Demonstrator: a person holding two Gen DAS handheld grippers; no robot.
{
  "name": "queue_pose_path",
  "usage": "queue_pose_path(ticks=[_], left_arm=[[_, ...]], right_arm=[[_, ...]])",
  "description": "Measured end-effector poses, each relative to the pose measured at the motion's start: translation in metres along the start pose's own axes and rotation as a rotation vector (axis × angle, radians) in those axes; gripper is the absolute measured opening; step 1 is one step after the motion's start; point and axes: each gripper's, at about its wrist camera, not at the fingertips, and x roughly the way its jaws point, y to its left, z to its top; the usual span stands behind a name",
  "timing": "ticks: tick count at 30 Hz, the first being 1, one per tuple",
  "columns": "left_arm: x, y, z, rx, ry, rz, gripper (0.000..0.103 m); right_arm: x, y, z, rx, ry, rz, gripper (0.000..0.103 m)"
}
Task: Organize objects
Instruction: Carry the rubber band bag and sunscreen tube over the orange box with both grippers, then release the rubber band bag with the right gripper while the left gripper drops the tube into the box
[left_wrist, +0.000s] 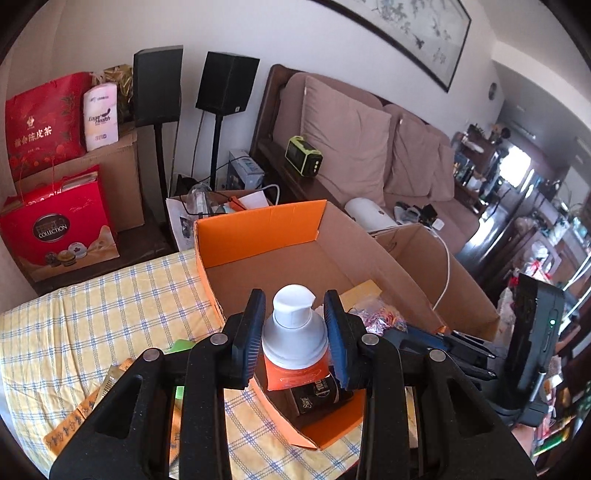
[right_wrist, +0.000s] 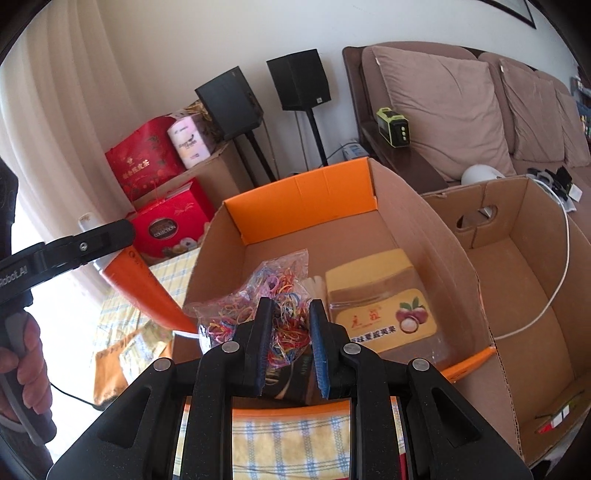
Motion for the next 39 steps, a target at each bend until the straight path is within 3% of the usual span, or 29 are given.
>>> queue_pose_path(ticks=[11,26,33,39], left_arm=[[0.038,-0.003,0.006,0.034,0.049,0.069,0.030],[0.091,0.006,0.008,0.050,0.156,0.147,0.030],[0.109,0.008,0.009,0.061,0.211,0.158,0.030],[0.124,0.011,0.013,0.042,0.229,0.171,0.033]], right_arm=[[0.011,-0.019,-0.009,-0.007,0.010,-0.065,0.020],[0.035,0.001,-0.018,-0.071,0.085,0.013,0.021],[0.048,0.021,-0.023,-0.173,0.129,-0.016,0.031],[0.038,0.015,-0.019,-0.134,0.098,-0.018,0.035]])
